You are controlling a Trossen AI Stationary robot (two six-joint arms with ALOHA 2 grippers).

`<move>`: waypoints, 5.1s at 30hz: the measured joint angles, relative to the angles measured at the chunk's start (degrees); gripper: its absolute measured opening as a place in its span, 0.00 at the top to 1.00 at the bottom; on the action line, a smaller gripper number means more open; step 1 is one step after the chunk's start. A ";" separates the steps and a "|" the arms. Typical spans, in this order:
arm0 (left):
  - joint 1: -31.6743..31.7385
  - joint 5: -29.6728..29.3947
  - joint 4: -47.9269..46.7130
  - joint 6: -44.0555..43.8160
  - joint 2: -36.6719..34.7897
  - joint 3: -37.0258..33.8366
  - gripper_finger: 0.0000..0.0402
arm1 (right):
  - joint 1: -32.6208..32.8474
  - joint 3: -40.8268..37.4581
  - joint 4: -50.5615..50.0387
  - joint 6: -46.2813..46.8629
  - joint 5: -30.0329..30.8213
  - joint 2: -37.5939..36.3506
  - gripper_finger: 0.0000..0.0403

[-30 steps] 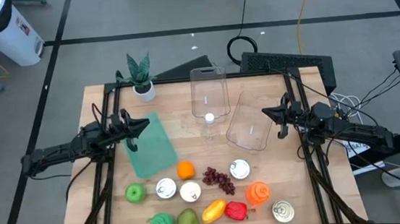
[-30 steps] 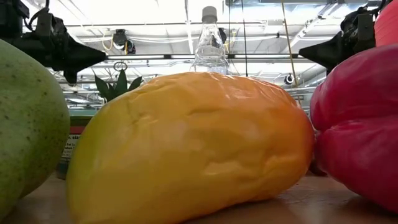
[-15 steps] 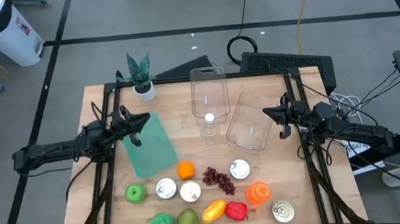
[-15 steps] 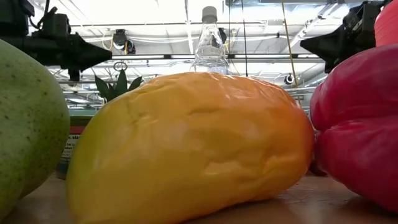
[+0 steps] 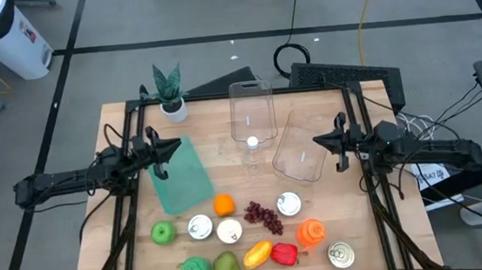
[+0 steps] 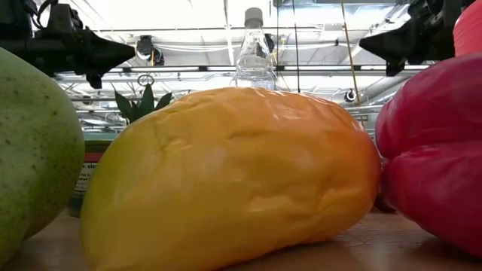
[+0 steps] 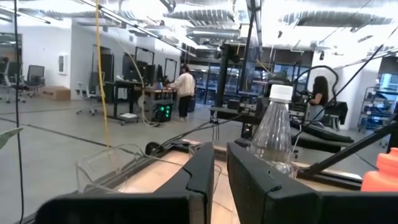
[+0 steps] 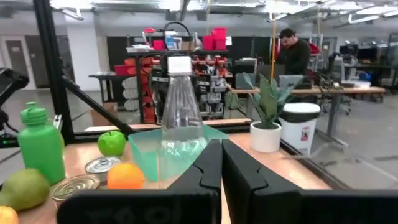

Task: Pick & Place Food Item
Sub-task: Put the transparent water bottle into the right transparent bin

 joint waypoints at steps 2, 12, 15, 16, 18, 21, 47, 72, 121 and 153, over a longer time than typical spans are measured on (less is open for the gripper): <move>0.00 -0.16 -0.46 0.11 -0.01 0.00 0.87 | 0.67 0.01 0.81 -0.16 -0.10 1.46 1.00; 0.00 -0.20 -3.08 -2.06 -0.02 0.00 0.87 | 5.62 0.05 2.93 -4.45 -0.24 9.16 1.00; 0.00 -0.91 -3.08 -1.86 -0.02 0.00 0.87 | 7.98 0.05 7.19 -5.86 -0.38 11.24 1.00; 0.00 -1.27 -3.10 -1.90 -0.02 0.00 0.87 | 8.88 0.07 9.42 -6.81 -0.40 11.84 1.00; 0.00 -1.27 -3.29 -2.53 -0.02 0.00 0.87 | 10.73 0.28 14.05 -9.02 -0.44 12.94 1.00; -0.02 -1.23 -3.43 -2.62 -0.02 0.00 0.87 | 14.03 3.33 15.54 -9.77 -0.31 14.03 0.97; -0.02 -1.23 -6.10 -3.83 -0.02 0.00 0.87 | 43.00 13.56 5.89 -7.53 5.59 29.15 0.02; 0.00 -1.25 -6.14 -3.67 -0.02 0.00 0.87 | 45.05 13.54 14.96 -3.07 5.67 45.20 0.02; -0.02 -1.25 -6.47 -3.21 -0.02 0.00 0.87 | 45.27 13.45 17.67 -2.82 11.58 44.92 0.02; -0.01 -3.48 -6.45 -2.19 -0.02 -0.02 0.87 | 18.63 22.48 27.42 -10.63 17.57 50.29 0.02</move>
